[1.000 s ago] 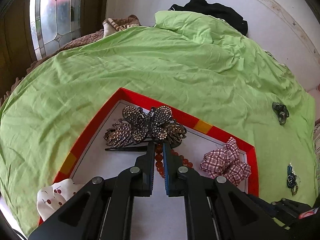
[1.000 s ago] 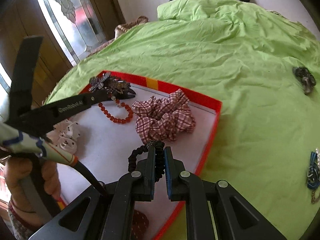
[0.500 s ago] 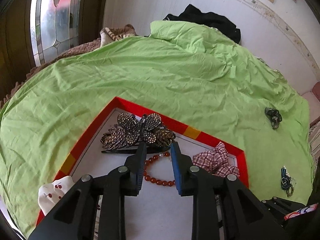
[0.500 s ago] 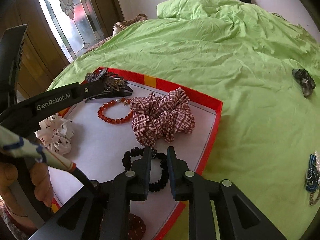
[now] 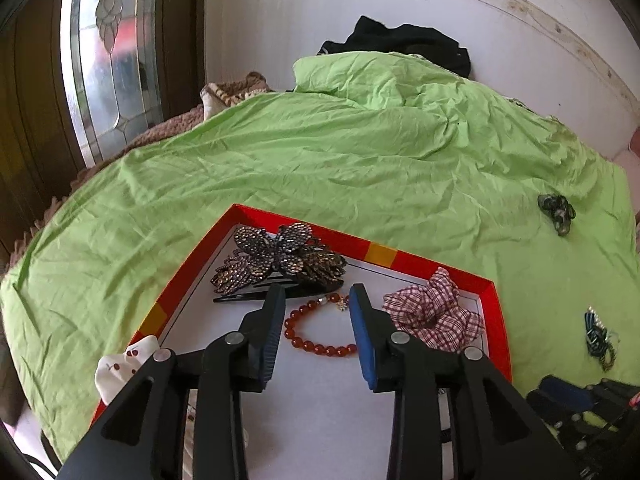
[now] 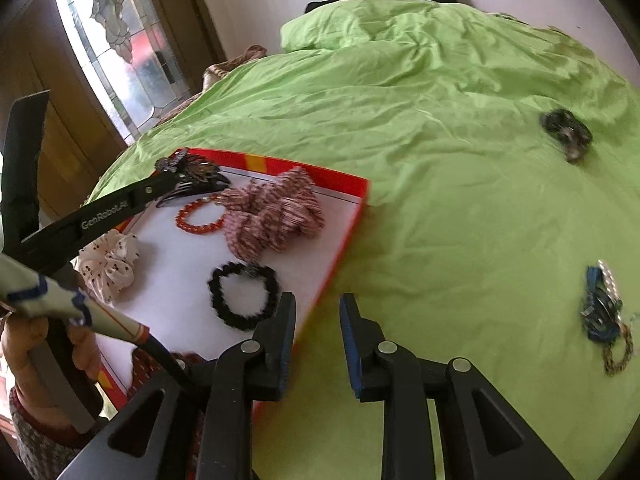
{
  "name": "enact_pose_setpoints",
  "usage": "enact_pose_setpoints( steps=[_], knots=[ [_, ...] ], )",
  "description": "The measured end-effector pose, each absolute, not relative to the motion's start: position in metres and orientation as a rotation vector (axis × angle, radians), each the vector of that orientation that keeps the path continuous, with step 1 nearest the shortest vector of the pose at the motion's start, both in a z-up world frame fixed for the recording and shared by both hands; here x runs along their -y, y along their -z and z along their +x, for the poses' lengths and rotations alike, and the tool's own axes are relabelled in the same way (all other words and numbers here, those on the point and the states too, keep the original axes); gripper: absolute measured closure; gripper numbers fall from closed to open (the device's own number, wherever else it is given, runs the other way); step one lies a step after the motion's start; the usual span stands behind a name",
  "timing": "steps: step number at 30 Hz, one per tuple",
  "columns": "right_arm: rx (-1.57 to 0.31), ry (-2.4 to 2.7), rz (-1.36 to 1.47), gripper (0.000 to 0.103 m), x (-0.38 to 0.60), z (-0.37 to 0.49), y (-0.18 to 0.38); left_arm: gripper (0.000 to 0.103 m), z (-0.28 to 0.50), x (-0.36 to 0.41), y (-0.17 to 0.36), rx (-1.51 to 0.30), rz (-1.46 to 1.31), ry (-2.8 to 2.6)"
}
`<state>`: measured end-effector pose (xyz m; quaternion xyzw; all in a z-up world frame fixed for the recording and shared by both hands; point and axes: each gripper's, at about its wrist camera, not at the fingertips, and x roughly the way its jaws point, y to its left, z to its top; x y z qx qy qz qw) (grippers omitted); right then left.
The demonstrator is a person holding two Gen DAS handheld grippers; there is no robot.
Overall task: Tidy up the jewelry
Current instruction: 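Move both tools back toward the remaining bracelets on the sheet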
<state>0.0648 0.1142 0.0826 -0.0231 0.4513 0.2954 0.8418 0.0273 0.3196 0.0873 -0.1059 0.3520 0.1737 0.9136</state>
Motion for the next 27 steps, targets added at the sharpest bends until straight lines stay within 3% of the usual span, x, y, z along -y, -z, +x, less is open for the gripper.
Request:
enact_pose_setpoints(
  steps=[10,27],
  knots=[
    [-0.969,-0.516,0.018,0.078,-0.047,0.071,-0.074,0.070,0.026,-0.271,-0.088,-0.704,-0.012,-0.357],
    [-0.946,-0.343,0.131,0.078,0.080,0.074,-0.065,0.069,0.025,-0.216,-0.082,-0.731,0.097,-0.273]
  ],
)
